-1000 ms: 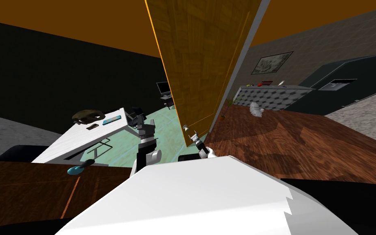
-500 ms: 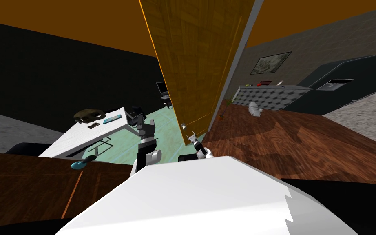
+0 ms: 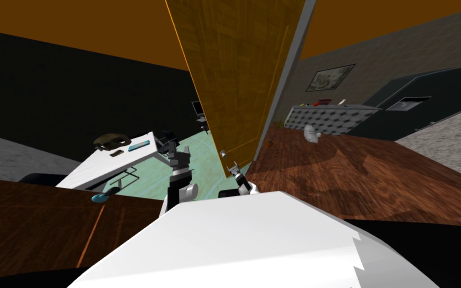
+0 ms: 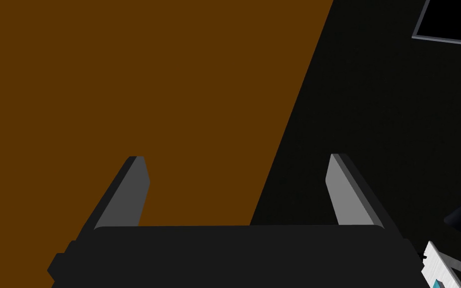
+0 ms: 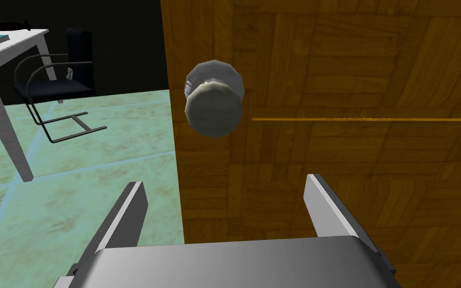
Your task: Push the door open
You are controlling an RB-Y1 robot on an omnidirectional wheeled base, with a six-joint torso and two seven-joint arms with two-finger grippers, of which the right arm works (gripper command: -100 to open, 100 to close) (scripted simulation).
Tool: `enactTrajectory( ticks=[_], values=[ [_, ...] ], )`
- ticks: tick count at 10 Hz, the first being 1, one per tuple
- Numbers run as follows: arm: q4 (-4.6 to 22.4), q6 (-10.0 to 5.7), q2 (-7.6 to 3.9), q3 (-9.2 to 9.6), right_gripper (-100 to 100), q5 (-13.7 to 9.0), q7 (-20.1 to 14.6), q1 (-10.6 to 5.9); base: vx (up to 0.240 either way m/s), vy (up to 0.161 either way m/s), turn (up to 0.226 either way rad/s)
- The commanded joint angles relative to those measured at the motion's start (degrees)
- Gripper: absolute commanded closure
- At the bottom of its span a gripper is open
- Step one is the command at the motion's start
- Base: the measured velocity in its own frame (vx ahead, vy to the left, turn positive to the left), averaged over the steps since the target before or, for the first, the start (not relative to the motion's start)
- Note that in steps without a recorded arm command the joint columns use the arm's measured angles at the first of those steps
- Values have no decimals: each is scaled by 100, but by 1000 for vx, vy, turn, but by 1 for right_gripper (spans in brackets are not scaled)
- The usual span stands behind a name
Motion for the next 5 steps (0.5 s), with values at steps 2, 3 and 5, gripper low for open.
enactTrajectory(
  ticks=[2, 3, 5],
  values=[
    [11, -1, -230, -25, -100, -9, 9, -15, 112, 53, 24],
    [16, -1, -283, -38, -100, -14, 14, -22, 149, 65, 18],
    [25, -2, -300, -59, -100, -22, 22, -34, 173, 74, 21]
  ],
)
